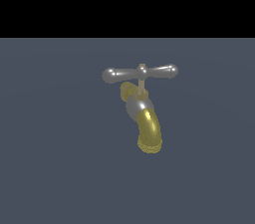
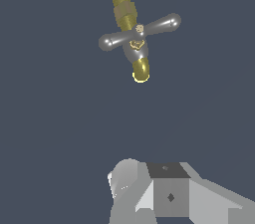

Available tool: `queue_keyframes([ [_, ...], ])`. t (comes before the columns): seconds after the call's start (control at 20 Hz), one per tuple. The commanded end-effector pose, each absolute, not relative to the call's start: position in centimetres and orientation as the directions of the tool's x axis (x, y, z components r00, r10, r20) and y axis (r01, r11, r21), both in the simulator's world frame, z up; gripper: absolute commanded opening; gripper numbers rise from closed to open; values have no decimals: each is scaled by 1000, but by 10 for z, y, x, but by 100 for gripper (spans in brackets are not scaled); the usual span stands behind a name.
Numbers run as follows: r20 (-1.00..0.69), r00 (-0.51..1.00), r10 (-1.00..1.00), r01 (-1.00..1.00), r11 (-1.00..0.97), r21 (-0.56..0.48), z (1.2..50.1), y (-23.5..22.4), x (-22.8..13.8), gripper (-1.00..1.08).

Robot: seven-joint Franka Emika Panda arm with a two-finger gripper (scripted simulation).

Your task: Turn on the faucet by rotating a designated handle.

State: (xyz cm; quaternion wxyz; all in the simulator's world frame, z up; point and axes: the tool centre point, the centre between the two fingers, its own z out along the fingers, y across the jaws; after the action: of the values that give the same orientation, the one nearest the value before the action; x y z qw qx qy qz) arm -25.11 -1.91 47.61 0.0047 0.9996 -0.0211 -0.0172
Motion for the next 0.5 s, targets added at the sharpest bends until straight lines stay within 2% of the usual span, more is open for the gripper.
queue_keyframes([
  [0.0, -34, 999, -42, -42, -999, 10, 476, -19, -251, -100],
  [0.45, -34, 999, 6, 6, -1000, 9, 469, -25, -251, -100],
])
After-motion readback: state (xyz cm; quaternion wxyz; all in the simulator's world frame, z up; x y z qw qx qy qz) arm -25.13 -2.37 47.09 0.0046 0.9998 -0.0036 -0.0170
